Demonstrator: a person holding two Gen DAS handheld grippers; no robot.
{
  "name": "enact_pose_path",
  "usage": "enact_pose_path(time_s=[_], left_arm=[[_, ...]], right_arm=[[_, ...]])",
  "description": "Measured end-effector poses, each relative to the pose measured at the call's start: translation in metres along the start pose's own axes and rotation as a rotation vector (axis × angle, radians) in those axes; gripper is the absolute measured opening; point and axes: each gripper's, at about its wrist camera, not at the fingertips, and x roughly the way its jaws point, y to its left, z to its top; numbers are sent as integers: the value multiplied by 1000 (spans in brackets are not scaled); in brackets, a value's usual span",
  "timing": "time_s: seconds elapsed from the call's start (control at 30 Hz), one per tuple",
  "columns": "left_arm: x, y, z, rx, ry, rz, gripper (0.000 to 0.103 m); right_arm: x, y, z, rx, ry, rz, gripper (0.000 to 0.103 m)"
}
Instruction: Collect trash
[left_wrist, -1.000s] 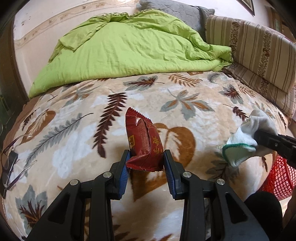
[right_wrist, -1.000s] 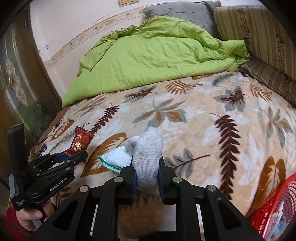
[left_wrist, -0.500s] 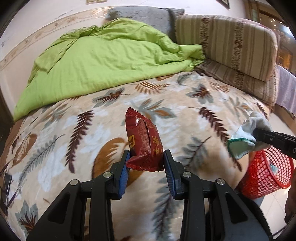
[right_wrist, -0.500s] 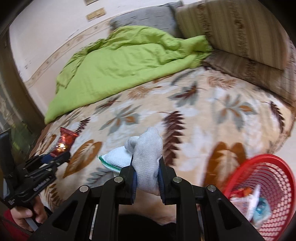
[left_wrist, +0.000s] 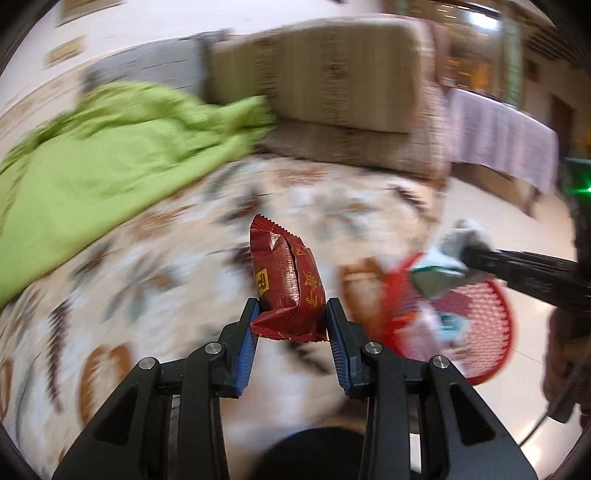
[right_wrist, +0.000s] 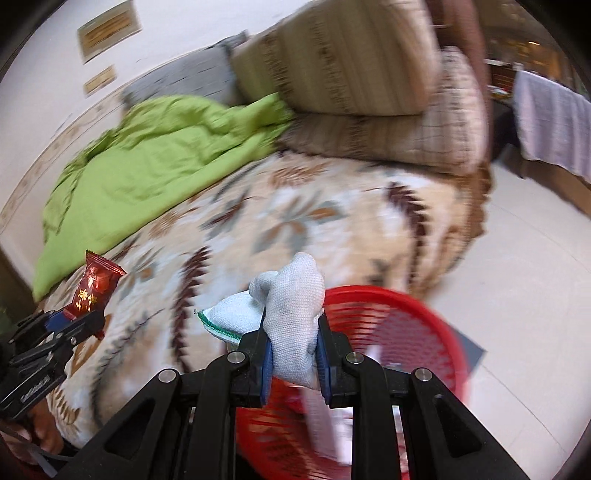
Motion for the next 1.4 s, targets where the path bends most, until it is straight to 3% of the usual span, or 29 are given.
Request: enact_pose_path(time_s=[0.13, 0.23, 0.27, 0.3, 0.33, 0.37, 0.47, 0.57, 0.63, 0.73, 0.87, 1.07, 1.13, 1.27, 1.4], left_arm=[[16, -53, 18, 68, 28, -166, 35], [31, -81, 22, 96, 59, -227, 36], [39, -89, 23, 101, 87, -268, 41], [45, -95, 22, 105, 113, -291, 58], [50, -99, 22, 106, 128, -288, 72], [51, -101, 21, 103, 125, -266, 73], [47, -95, 19, 87, 119, -251, 73], [32, -77, 17, 66, 88, -204, 74], [15, -62, 12, 63, 45, -154, 82], [-13, -37, 2, 55, -14, -71, 86], [-49, -4, -16, 30, -68, 25, 88], [-92, 34, -49, -45, -113, 165, 97], [-99, 39, -59, -58, -118, 250, 99], [-99, 38, -69, 1, -107, 395, 100], [-95, 37, -75, 39, -100, 446, 100]], right_arm=[[-17, -35, -2, 31, -22, -74, 23], [-20, -52, -6, 57, -8, -102, 25], [-18, -55, -8, 58, 8, -101, 29], [-16, -57, -9, 57, 25, -109, 34], [-17, -60, -12, 65, 31, -133, 46], [-21, -63, -14, 73, 21, -147, 55], [-28, -62, -14, 69, -1, -190, 63], [-39, -51, -12, 53, -38, -287, 70], [-46, -33, -11, 22, -76, -371, 80], [-53, 2, -15, -13, -111, -383, 94], [-59, 49, -28, -15, -165, -431, 103], [-73, 93, -56, 75, -179, -332, 103], [-76, 105, -66, 72, -201, -332, 103], [-74, 119, -69, 34, -184, -358, 103], [-61, 126, -69, 0, -136, -368, 103]])
